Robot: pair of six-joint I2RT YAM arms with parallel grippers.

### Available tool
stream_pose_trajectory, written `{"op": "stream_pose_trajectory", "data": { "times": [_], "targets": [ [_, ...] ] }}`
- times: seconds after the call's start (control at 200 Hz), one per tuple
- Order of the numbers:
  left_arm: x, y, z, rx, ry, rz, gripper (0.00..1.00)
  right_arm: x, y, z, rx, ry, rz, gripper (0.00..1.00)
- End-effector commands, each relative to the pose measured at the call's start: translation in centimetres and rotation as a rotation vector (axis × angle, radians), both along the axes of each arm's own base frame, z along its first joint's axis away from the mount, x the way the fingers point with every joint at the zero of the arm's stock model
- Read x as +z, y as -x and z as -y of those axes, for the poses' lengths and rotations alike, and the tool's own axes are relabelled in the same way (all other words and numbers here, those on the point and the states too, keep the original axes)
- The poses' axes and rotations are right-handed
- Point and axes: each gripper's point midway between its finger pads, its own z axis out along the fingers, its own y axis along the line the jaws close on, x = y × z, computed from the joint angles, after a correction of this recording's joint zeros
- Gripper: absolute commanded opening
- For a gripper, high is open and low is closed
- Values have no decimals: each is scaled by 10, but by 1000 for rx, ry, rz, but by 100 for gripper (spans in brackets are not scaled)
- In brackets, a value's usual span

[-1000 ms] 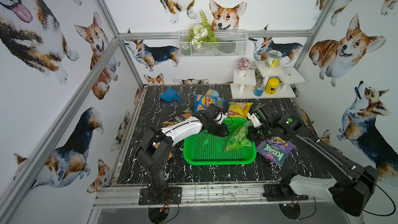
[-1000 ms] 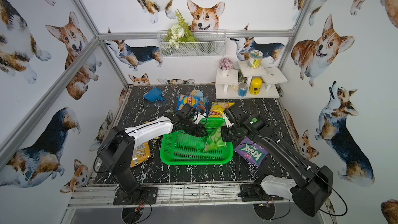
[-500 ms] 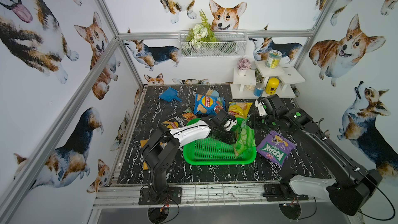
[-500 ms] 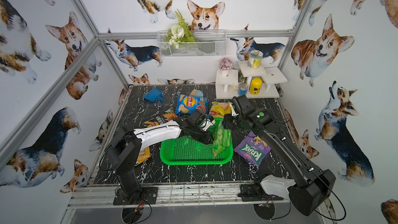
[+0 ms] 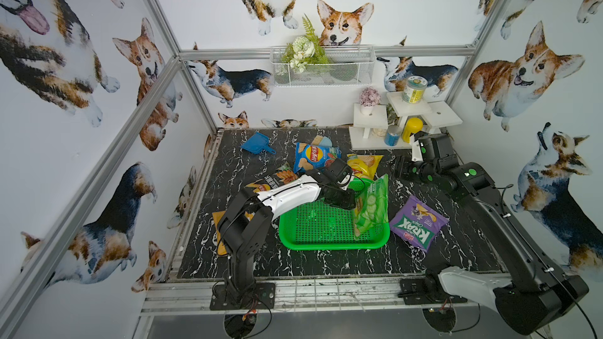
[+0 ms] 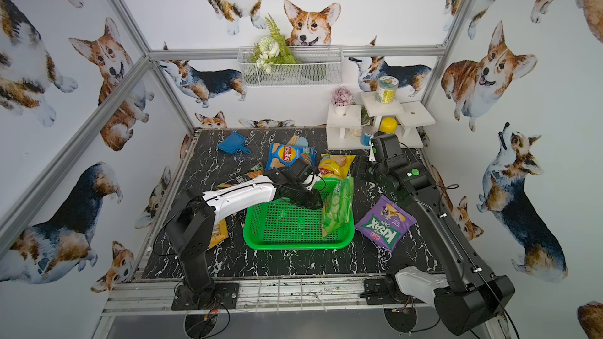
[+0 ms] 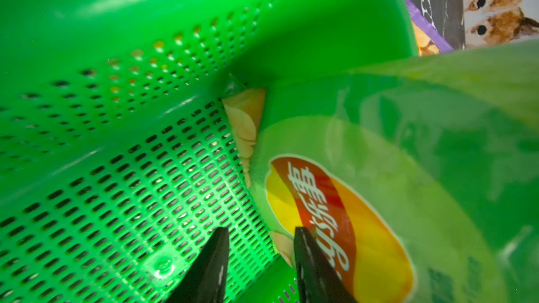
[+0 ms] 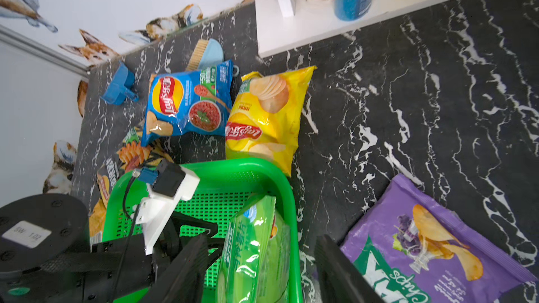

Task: Put the potato chips into the basket
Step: Place the potato chip in the basket.

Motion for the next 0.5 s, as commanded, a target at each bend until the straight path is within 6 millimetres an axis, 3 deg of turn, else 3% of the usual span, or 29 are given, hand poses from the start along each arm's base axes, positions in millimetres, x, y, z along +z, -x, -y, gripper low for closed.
{"op": "stream_pose_trajectory", "data": {
  "times": [0.0, 0.115, 0.195, 0.3, 0.495],
  "targets": [
    [0, -6, -17, 40, -72, 2, 44, 6, -19, 1, -22, -64, 68, 70],
    [9, -13, -26, 60, -102, 14, 44, -2, -36, 6, -50, -136, 46, 70],
    [30, -25, -36, 108, -95, 57, 44, -6, -53, 7, -61, -194, 49, 68],
    [78, -52, -49, 211, -19, 152, 49, -22, -79, 12, -92, -247, 43, 67],
    [176, -100, -77, 378, 135, 324, 65, -83, -128, 15, -122, -269, -69, 64]
  ]
}}
